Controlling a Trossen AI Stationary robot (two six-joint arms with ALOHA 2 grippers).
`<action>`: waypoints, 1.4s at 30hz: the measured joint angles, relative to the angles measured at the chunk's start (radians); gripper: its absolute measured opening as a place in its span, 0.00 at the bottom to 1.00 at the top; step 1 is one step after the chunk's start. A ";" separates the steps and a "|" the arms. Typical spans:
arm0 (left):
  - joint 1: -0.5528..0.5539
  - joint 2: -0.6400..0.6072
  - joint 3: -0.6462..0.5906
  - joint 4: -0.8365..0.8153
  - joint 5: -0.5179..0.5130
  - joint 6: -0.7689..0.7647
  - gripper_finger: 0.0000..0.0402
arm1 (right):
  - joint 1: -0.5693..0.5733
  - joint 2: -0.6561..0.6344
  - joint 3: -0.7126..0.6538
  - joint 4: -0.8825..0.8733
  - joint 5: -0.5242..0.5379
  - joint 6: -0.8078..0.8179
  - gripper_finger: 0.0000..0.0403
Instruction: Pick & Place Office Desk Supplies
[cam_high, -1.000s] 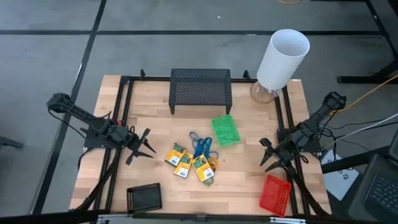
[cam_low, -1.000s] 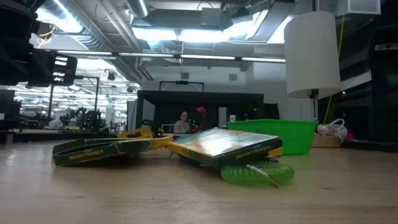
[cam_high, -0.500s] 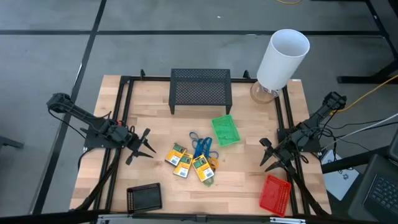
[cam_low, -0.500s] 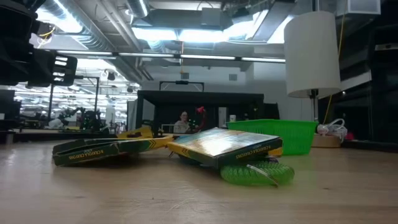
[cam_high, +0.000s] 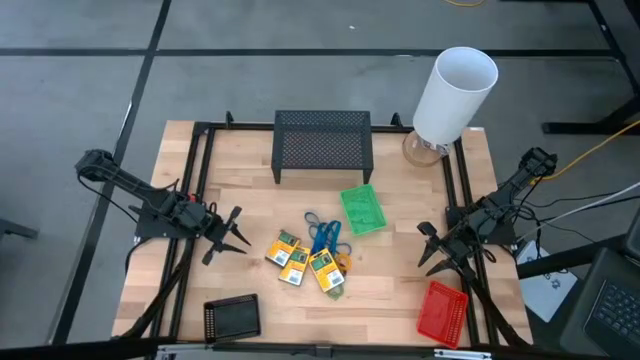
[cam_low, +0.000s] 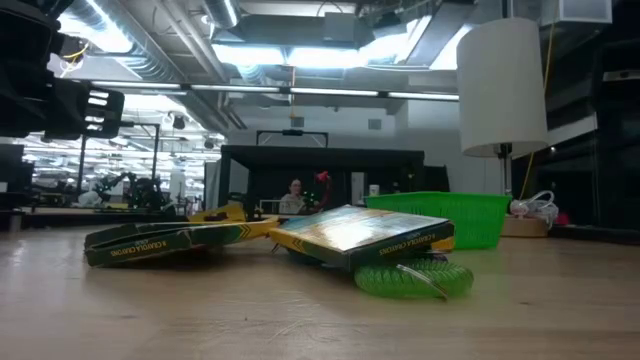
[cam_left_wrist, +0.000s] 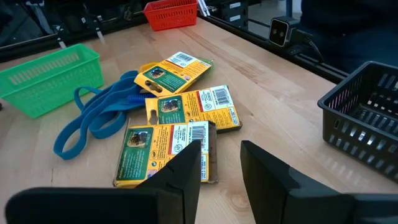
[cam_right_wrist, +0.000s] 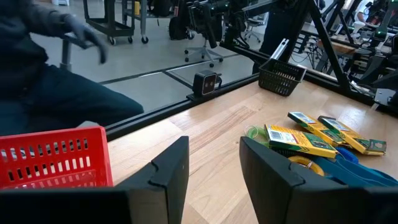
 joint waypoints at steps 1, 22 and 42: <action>0.000 0.000 0.000 0.000 0.000 -0.001 0.28 | 0.000 0.000 0.000 0.000 0.000 0.000 0.36; 0.000 0.000 0.000 0.000 0.000 -0.001 0.28 | 0.000 0.000 0.000 0.102 0.035 0.005 0.36; 0.001 0.000 0.001 0.022 -0.200 0.389 0.28 | -0.085 0.024 0.000 0.513 0.461 -0.081 0.36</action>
